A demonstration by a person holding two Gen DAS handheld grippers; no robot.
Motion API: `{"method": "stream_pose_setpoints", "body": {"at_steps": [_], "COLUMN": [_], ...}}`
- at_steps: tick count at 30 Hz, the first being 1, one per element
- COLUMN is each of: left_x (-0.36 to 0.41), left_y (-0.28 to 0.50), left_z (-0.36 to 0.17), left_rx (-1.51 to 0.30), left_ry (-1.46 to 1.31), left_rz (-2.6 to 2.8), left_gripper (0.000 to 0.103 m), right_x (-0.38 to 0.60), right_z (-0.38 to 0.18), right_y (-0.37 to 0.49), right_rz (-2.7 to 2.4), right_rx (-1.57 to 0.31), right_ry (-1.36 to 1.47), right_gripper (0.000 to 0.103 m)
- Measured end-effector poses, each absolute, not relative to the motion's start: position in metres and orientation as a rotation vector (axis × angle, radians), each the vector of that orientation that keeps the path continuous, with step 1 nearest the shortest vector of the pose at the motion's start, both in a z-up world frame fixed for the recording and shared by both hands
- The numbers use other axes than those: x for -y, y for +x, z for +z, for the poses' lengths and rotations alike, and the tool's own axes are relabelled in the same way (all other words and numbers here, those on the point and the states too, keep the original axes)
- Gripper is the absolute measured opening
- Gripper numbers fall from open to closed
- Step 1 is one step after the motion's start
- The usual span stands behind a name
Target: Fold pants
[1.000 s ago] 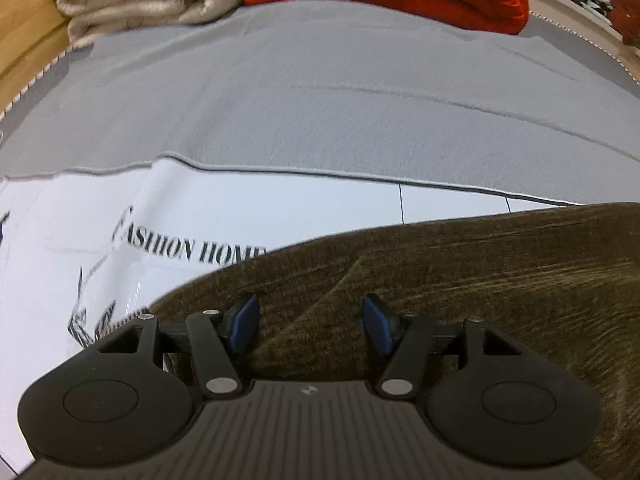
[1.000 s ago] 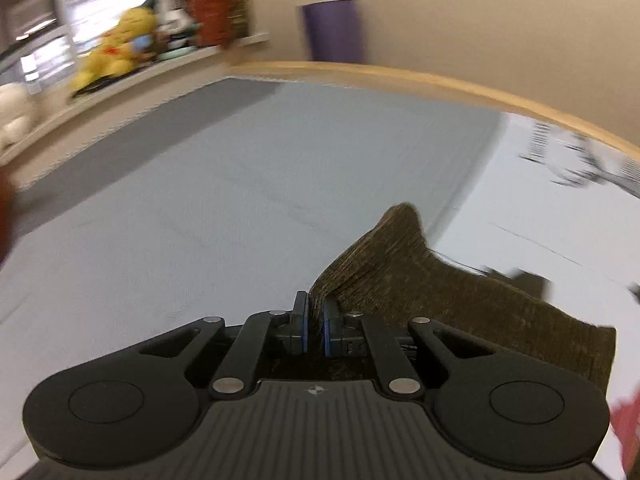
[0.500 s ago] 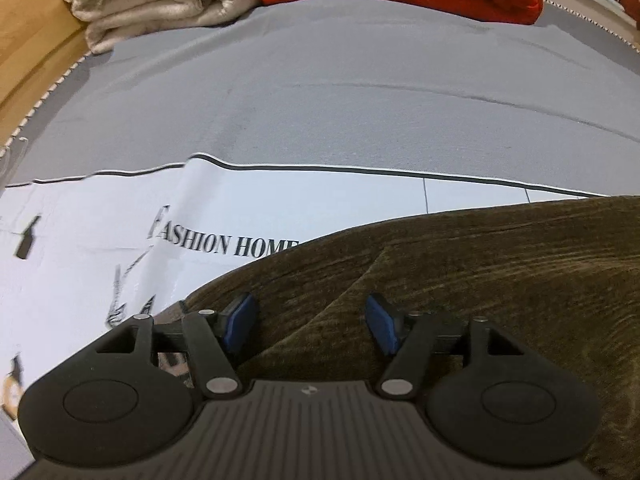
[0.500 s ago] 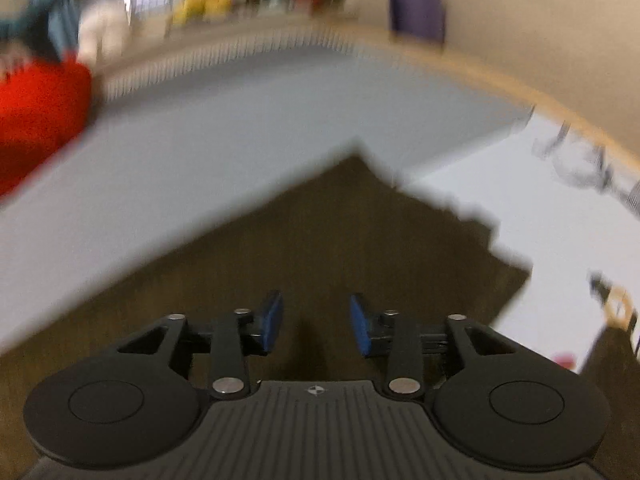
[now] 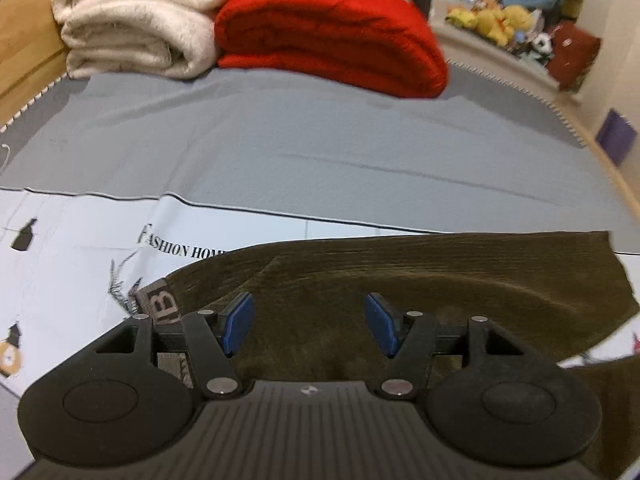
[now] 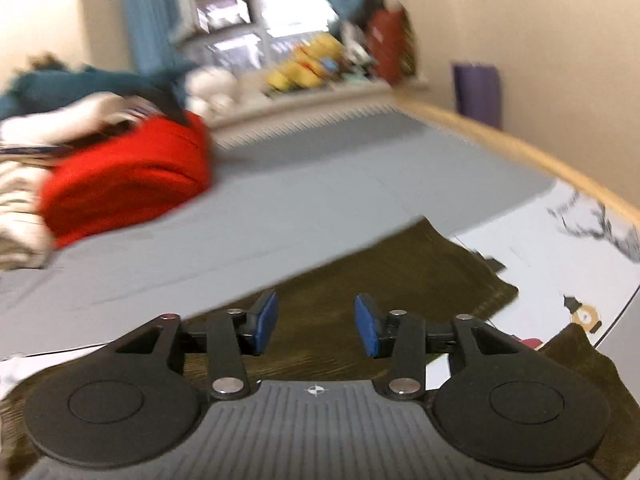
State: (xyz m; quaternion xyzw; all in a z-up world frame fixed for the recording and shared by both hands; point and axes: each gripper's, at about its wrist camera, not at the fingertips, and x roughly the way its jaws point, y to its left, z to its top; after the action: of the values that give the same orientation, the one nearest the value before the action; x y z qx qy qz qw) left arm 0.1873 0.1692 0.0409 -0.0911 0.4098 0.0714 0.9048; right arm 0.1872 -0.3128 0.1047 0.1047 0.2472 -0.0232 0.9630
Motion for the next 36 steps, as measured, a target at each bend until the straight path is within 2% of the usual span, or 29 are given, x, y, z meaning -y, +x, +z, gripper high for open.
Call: {"method": "stream_pose_setpoints", "body": {"at_steps": [5, 11, 13, 16, 20, 25, 36], "left_x": [-0.15, -0.156, -0.165, -0.177, -0.189, -0.188, -0.184], "left_y": [0.105, 0.043, 0.039, 0.032, 0.034, 0.04, 0.036], "left_z": [0.052, -0.012, -0.03, -0.032, -0.048, -0.083, -0.065], "left_rx": [-0.823, -0.897, -0.975, -0.959, -1.043, -1.21, -1.117], "left_ry": [-0.077, 0.006, -0.024, -0.066, -0.109, 0.039, 0.028], "left_rz": [0.056, 0.01, 0.003, -0.023, -0.038, 0.015, -0.008], "left_gripper": [0.068, 0.068, 0.067, 0.068, 0.068, 0.069, 0.072], "right_x": [0.291, 0.256, 0.248, 0.245, 0.245, 0.244, 0.247], "right_z": [0.107, 0.043, 0.04, 0.037, 0.039, 0.028, 0.024], "right_y": [0.111, 0.083, 0.082, 0.076, 0.069, 0.066, 0.067], "right_rz": [0.064, 0.094, 0.117, 0.115, 0.124, 0.106, 0.082], "right_rx": [-0.51, -0.713, -0.697, -0.669, -0.665, -0.698, -0.69], "right_ry": [0.192, 0.036, -0.028, -0.133, -0.148, -0.142, -0.131], "right_gripper": [0.054, 0.05, 0.05, 0.05, 0.051, 0.052, 0.052]}}
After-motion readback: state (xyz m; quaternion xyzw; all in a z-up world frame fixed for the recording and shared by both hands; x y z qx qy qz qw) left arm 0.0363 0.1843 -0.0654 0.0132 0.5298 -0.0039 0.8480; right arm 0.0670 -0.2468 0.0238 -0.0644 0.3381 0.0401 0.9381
